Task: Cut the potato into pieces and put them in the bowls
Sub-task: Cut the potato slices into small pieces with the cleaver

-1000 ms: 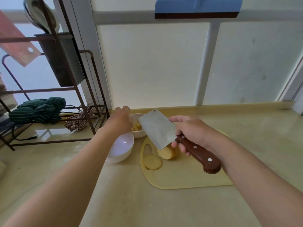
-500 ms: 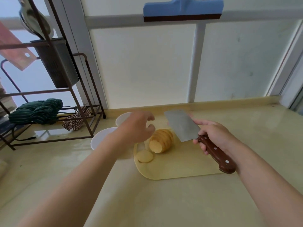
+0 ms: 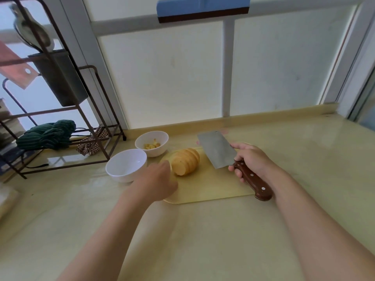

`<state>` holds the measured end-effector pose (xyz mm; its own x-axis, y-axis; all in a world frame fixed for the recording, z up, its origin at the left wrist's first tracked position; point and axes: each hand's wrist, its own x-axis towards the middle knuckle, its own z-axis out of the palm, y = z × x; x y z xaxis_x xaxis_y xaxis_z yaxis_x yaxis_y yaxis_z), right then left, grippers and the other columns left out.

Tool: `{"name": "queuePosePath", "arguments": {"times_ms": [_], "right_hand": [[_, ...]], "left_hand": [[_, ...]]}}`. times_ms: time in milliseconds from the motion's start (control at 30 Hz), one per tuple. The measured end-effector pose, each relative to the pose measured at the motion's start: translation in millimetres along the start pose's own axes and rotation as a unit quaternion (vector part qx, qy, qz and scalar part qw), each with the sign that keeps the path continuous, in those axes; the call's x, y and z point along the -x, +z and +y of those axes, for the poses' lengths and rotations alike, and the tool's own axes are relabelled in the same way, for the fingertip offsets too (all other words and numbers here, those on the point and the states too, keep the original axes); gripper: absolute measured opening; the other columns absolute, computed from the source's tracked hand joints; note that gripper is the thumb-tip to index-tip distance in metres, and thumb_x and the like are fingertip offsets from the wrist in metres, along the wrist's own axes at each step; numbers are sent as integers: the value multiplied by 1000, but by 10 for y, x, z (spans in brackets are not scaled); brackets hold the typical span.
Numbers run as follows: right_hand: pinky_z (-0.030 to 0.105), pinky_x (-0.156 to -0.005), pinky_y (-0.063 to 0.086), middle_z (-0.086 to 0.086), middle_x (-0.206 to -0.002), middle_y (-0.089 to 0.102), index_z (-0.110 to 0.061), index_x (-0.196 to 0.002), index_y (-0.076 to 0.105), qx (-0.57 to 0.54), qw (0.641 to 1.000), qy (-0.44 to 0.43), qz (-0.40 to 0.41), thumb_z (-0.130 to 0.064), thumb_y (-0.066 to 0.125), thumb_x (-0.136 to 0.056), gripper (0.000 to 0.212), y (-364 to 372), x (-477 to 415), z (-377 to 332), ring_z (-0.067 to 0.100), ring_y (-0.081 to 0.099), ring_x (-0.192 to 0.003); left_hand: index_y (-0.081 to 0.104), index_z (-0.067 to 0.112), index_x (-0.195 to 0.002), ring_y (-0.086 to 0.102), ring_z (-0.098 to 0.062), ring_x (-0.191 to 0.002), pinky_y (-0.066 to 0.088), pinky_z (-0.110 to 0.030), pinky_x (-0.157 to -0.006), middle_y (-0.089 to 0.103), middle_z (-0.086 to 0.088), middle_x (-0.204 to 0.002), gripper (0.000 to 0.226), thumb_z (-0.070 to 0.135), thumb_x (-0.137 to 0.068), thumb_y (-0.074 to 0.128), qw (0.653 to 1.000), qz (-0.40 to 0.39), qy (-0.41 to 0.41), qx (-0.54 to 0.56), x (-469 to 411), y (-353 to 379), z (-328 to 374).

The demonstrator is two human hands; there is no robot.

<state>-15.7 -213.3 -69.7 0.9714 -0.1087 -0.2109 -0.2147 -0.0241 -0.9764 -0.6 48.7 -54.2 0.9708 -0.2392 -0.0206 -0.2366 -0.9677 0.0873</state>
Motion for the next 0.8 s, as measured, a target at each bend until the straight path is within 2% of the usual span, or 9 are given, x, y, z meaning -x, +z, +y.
{"name": "queuePosePath", "arguments": {"times_ms": [100,233,300,367,433,533,633,700,800], "right_hand": [[24,-39,43,15,-63,66,-32,-121,57,-5,1000,-1,-1,3,37,-95,48,-13,-16,18,19,53,-40],[23,-40,43,15,-62,65,-31,-109,60,-8,1000,-7,-9,5,36,-94,46,-13,-3,5,19,52,-40],[24,-40,43,15,-62,64,-31,-103,60,-14,1000,-6,-10,5,35,-94,45,-19,-5,3,19,52,-40],[25,-41,43,15,-63,65,-31,-104,60,-17,1000,-3,-7,4,36,-93,44,-30,-20,11,20,53,-41],[25,-42,44,16,-64,66,-31,-111,58,-27,1000,-2,-1,4,36,-93,46,-43,-37,21,20,53,-42],[25,-42,44,14,-62,66,-27,-120,58,-40,999,-2,8,4,36,-93,46,-48,-61,25,20,53,-41],[24,-42,44,14,-62,66,-26,-141,52,-44,998,-17,41,3,36,-93,58,-74,-66,8,20,53,-40],[25,-40,44,16,-67,67,-26,-152,44,-44,995,-39,81,3,36,-93,66,-140,-56,-11,20,54,-41],[26,-40,44,18,-78,69,-30,-153,42,-3,986,-73,150,1,36,-92,68,-310,1,-36,21,54,-41]], "left_hand": [[49,21,-86,51,-12,-71,35,-26,-53,53,2,-84,16,36,-90,52,1000,-4,-19,13,25,3,-7],[45,23,-76,52,-14,-68,37,-27,-53,55,2,-79,20,38,-87,52,999,23,-9,20,52,33,-19],[51,22,-75,56,-17,-69,42,-30,-56,59,2,-75,20,36,-89,51,997,50,-2,52,65,56,-32],[61,21,-85,57,-16,-71,49,-32,-63,61,3,-75,15,29,-92,51,990,85,-11,111,93,61,-61],[66,19,-96,57,-17,-68,47,-29,-59,62,0,-75,15,20,-93,51,975,153,-28,160,116,37,-75],[65,15,-95,62,-17,-59,47,-21,-50,65,-5,-76,18,7,-92,49,925,219,-68,303,111,-89,83],[64,16,-90,70,-25,-70,62,-40,-63,68,-13,-86,22,3,-90,47,878,139,-57,454,44,-145,472],[65,16,-90,69,-20,-63,62,-46,-64,66,-9,-82,22,4,-89,47,884,88,-27,459,-17,-63,742],[65,14,-91,65,-17,-56,61,-48,-65,62,-4,-79,19,6,-89,49,893,41,-10,448,-168,70,1069]]}}
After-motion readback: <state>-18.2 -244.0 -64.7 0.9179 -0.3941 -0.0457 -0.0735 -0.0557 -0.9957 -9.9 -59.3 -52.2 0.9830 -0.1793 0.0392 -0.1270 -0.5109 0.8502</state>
